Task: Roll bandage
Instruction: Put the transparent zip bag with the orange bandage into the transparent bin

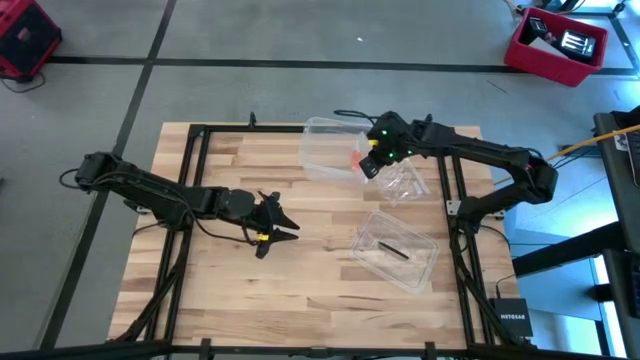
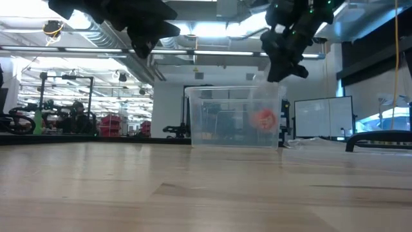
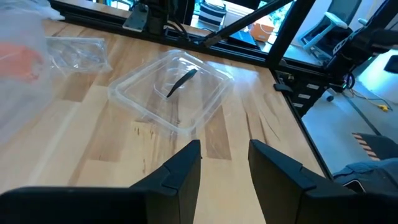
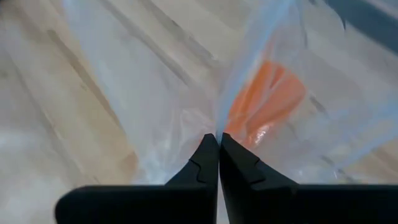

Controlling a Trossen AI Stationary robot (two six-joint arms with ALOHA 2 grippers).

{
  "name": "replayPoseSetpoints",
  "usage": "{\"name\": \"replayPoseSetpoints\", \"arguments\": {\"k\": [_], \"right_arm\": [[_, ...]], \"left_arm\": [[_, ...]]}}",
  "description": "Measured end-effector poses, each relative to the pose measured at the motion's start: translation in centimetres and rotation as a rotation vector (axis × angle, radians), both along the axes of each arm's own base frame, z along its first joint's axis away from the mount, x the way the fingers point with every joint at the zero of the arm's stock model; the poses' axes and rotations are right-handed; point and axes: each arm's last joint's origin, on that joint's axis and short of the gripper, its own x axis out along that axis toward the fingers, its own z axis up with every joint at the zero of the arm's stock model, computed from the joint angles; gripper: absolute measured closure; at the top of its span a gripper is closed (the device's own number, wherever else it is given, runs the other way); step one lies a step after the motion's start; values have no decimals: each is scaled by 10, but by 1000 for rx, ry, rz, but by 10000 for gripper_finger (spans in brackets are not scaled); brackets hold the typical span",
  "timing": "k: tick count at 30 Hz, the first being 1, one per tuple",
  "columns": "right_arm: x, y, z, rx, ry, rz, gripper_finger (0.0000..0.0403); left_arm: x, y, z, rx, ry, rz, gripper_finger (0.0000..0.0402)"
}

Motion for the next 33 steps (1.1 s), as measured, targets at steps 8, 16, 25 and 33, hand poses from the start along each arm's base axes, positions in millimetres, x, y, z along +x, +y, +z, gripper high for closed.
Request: {"name": "replayPoseSetpoints", "arguments": {"k": [8,16,25,33], "right_arm": [[-3,-3,-7,-21,83,-81,393],[-5,-2,-8,-5,114,-119,393],[-7,-2,-9,-14,136,-148,392],[-7,-2,-9,-12,139,-150,305]], "left_arm": [[0,0,0,-44,6,16,274],[0,0,0,-45,6,16,274],[1,0,3,-45,-20,14,274],[1,0,5,-46,-41,12,274]]}}
